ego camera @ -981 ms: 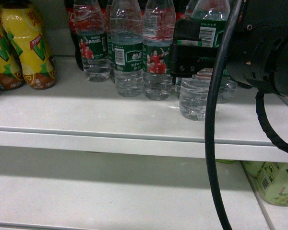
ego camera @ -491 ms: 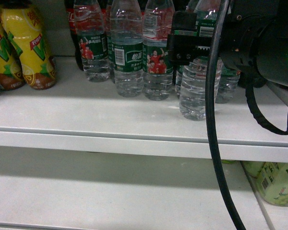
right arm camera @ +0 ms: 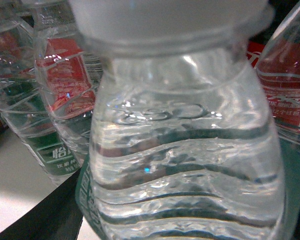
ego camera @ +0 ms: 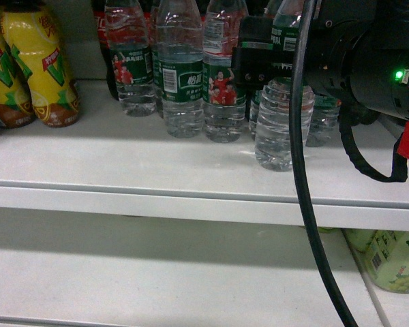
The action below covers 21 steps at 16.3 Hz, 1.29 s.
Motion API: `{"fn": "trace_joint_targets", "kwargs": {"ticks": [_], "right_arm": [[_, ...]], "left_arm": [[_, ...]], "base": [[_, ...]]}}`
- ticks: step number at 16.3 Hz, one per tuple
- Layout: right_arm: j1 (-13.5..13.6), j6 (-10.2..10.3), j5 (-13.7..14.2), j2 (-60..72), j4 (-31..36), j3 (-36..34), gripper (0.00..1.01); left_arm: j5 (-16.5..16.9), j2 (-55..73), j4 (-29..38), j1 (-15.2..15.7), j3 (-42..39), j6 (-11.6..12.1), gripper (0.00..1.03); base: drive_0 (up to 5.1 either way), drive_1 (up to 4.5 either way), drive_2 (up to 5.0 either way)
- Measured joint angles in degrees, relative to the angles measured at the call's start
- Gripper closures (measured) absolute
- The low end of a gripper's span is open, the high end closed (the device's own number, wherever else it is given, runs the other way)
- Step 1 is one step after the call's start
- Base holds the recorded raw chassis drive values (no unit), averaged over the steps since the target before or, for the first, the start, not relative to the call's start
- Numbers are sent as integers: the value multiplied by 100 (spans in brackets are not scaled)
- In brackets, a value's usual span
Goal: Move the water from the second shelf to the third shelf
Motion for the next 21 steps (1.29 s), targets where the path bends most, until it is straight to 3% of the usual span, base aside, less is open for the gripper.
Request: {"fn": "trace_joint_targets", "kwargs": {"ticks": [2,6,7,8,10,13,16,20,21], "right_arm": [[2,4,15,20,-11,2,3],[9,15,57,48,-31,4,32],[9,46,94,46,-92,35,53],[46,74,70,-155,-39,-179,58],[66,26,-57,-1486,-260,-1495,58],[-127,-79,-199,-2562,-522,-2179,59],[-955,-11,-835,-4634,-1659,-2983,59],[-1620,83,-1355,-5816,-2385,-3152,59],[-1937,197,-1661,-6231,-2594,-3152,59]], "left_arm": [[0,0,0,0,2,0,5],[0,0,0,0,0,0,5],[0,0,0,0,0,0,5],[0,0,0,0,0,0,5],[0,0,0,0,0,0,5],[0,0,2,0,0,0,5],[0,0,0,0,2,0,5],[0,0,0,0,0,0,5],[0,0,0,0,0,0,5]], "base": [[0,0,0],[0,0,0],[0,0,0],[0,0,0],[0,0,0],[0,0,0],[0,0,0],[0,0,0],[0,0,0]]}}
